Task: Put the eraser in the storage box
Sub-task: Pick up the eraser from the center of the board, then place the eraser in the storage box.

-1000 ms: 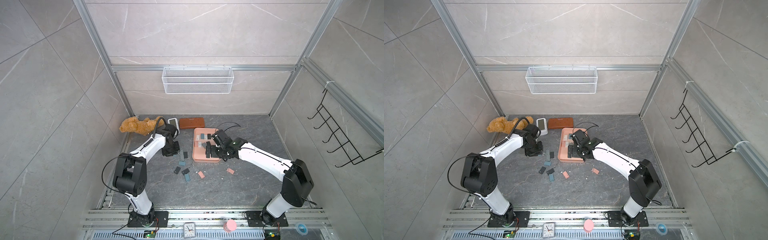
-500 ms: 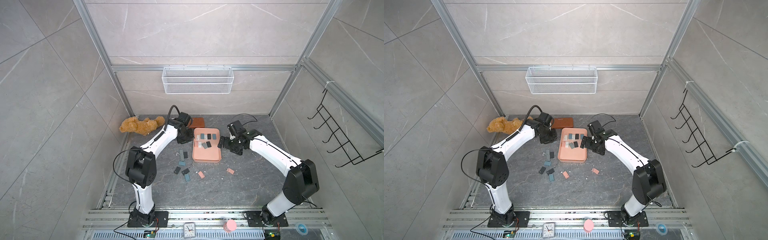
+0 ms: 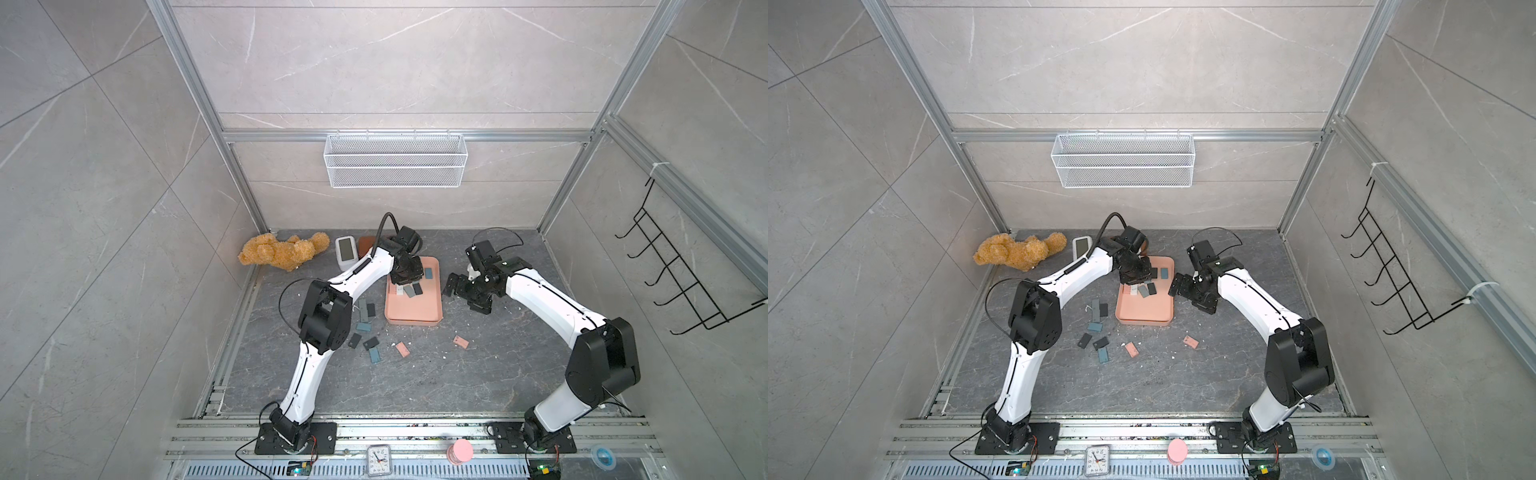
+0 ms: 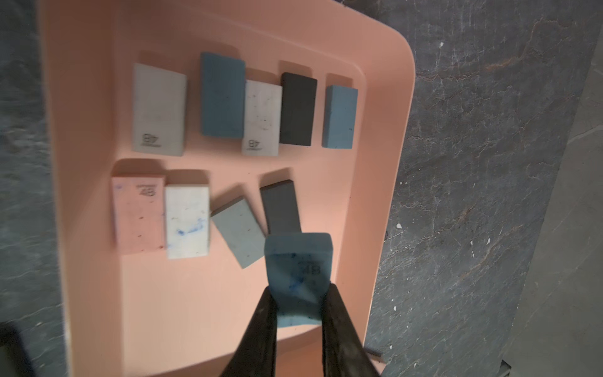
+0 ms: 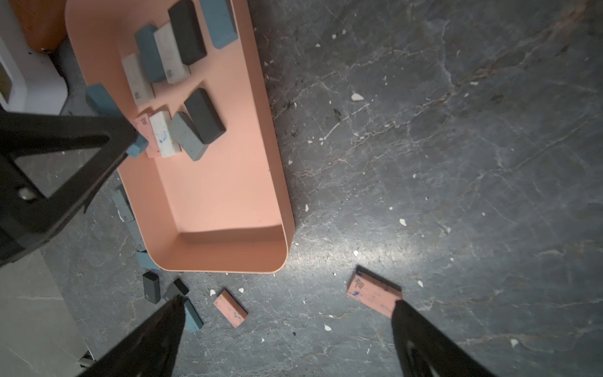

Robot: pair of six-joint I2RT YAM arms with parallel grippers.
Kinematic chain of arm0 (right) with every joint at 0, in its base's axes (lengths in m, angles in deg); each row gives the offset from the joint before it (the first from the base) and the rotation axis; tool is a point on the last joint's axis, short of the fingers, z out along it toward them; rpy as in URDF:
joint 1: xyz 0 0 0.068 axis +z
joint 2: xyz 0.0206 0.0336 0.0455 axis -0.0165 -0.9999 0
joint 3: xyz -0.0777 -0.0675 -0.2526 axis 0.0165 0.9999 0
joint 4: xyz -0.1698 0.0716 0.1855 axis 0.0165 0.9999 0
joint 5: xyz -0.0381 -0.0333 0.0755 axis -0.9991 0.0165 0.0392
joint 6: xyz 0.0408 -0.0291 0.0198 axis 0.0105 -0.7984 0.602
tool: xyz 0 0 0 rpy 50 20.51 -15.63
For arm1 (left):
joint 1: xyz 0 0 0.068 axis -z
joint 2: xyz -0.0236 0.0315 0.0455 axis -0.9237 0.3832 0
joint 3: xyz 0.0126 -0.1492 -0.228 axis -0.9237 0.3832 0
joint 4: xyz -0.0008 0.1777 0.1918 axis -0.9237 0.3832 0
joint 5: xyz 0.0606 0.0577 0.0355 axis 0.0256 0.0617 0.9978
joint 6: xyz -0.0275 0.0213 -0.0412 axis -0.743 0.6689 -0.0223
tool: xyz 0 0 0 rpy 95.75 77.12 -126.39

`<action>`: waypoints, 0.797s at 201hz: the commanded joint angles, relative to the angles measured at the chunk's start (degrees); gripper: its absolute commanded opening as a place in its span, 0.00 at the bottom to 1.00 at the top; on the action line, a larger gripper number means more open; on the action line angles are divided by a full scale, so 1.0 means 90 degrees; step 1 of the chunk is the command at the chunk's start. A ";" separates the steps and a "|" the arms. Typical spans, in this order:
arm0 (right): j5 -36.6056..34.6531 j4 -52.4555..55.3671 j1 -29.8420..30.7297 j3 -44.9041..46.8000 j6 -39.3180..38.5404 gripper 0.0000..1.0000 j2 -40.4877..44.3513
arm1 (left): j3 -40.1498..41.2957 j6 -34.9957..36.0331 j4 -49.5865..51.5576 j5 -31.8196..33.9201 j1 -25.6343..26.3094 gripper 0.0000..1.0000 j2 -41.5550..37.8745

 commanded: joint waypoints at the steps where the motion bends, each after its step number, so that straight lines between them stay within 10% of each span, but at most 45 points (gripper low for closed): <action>1: 0.0112 0.0188 -0.0079 0.0188 -0.0187 1.00 0.0237 | -0.0508 -0.0172 -0.0111 -0.0157 0.0116 0.19 0.0342; 160: 0.0125 0.0431 -0.0313 0.0608 -0.0357 1.00 0.0781 | -0.1329 -0.0553 -0.0097 -0.0261 0.0295 0.20 0.1506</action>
